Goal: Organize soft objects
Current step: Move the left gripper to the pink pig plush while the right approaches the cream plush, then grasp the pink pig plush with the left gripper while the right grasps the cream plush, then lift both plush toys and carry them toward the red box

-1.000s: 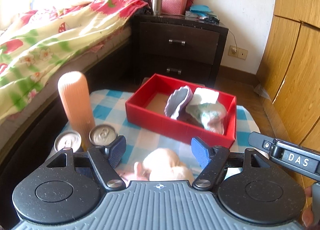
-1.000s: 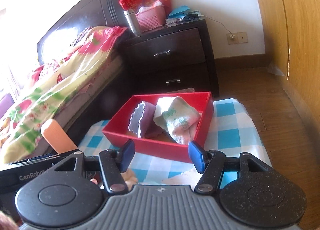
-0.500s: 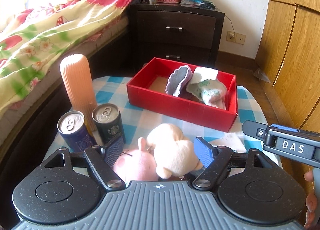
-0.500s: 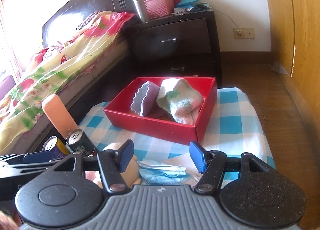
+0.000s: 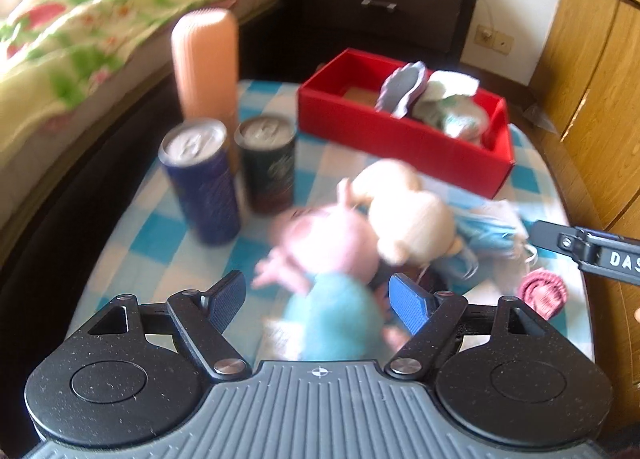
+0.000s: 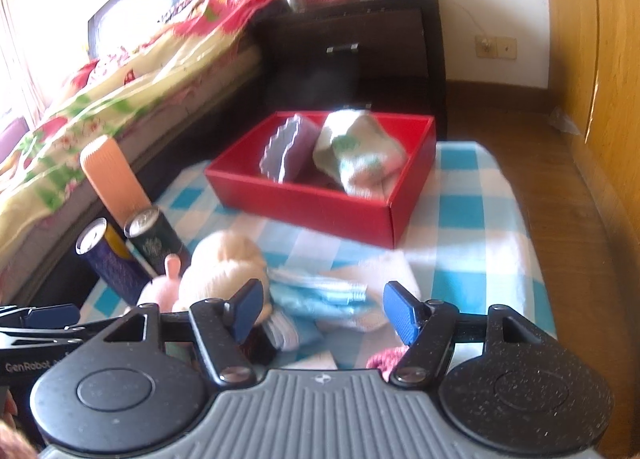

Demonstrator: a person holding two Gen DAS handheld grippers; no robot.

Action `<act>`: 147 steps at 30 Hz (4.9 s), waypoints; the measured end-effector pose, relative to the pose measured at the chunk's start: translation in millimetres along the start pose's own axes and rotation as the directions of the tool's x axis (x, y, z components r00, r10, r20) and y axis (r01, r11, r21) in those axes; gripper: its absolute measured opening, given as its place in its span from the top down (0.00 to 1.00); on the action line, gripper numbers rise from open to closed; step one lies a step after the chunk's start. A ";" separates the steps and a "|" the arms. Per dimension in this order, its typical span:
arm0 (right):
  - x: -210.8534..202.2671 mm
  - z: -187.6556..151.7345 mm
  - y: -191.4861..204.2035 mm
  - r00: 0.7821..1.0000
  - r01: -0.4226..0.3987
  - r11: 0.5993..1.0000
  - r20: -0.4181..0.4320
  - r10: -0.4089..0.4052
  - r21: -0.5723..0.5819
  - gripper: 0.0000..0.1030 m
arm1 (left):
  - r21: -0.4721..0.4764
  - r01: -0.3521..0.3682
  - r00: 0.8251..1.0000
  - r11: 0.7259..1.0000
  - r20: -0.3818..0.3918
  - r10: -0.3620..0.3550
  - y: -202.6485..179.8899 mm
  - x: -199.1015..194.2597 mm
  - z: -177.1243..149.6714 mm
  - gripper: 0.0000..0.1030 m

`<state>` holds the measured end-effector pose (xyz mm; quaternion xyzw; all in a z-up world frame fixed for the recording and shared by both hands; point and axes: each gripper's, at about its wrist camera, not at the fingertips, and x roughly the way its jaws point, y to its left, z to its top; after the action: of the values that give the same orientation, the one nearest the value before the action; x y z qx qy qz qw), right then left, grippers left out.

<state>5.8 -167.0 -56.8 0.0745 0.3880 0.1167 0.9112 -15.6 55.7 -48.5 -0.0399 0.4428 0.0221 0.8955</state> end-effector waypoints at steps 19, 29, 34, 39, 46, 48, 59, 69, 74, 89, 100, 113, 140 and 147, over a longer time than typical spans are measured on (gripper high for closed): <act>18.5 -2.9 -10.1 0.997 -0.019 1.000 -0.076 0.020 0.008 0.53 | -0.061 0.048 0.984 0.997 -0.167 -0.057 -3.4 56.9 4.2 0.39; 42.4 26.0 32.5 0.991 -0.104 0.992 -0.091 0.097 -0.076 0.48 | -0.148 0.143 0.985 0.979 -0.078 -0.156 18.2 15.8 19.4 0.40; 81.1 49.2 63.5 0.983 -0.135 0.983 -0.142 0.117 -0.123 0.46 | -0.195 0.169 0.979 0.966 -0.081 -0.187 33.4 15.2 18.7 0.40; 122.7 59.4 79.9 0.955 -0.189 0.979 -0.245 0.164 -0.082 0.46 | -0.225 0.174 0.977 0.959 -0.085 -0.197 42.6 17.8 18.5 0.40; 160.9 63.8 91.5 0.924 -0.211 0.977 -0.334 0.189 -0.031 0.46 | -0.231 0.190 0.969 0.954 -0.109 -0.220 43.6 25.0 16.2 0.40; 165.6 61.8 96.0 0.918 -0.204 0.978 -0.356 0.173 -0.052 0.46 | -0.228 0.184 0.971 0.956 -0.111 -0.213 43.6 26.0 15.0 0.40; 168.0 51.9 106.7 0.914 -0.209 0.965 -0.382 0.136 -0.157 0.65 | -0.240 0.154 0.971 0.958 -0.142 -0.191 46.6 33.5 10.7 0.40; 87.4 65.6 52.9 0.934 -0.272 0.961 -0.227 0.277 0.054 0.84 | -0.228 0.161 0.980 0.960 -0.076 -0.183 33.3 16.3 20.5 0.40; 70.9 51.0 40.3 0.943 -0.233 0.972 -0.239 0.232 0.025 0.86 | -0.211 0.175 0.978 0.962 -0.071 -0.194 20.4 15.5 23.7 0.40; 17.6 54.6 3.2 0.945 -0.297 0.944 -0.096 0.312 0.145 0.88 | -0.171 0.174 0.984 0.970 -0.011 -0.179 2.8 6.5 38.5 0.40; -26.2 64.9 -10.6 0.955 -0.296 0.942 0.066 0.289 0.161 0.87 | -0.112 0.168 0.982 0.979 0.103 -0.156 -22.8 -11.1 68.3 0.46; -31.4 80.6 -28.6 0.958 -0.273 0.947 0.141 0.250 0.172 0.87 | 0.024 0.136 0.990 0.990 -0.026 -0.135 -37.3 15.5 50.7 0.31; -10.5 56.9 -11.2 0.954 -0.298 0.947 0.019 0.298 0.124 0.88 | -0.394 -0.016 0.927 0.919 -0.350 -0.134 32.8 68.6 -51.8 0.18; -16.2 61.6 -23.9 0.959 -0.283 0.949 0.052 0.278 0.141 0.88 | -0.269 0.060 0.955 0.961 -0.263 -0.134 0.1 46.8 -35.7 0.39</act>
<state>43.2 -197.2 -8.7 0.1978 0.3665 0.2147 0.8834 -15.5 52.8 -107.3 -0.1808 0.5554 0.0293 0.8111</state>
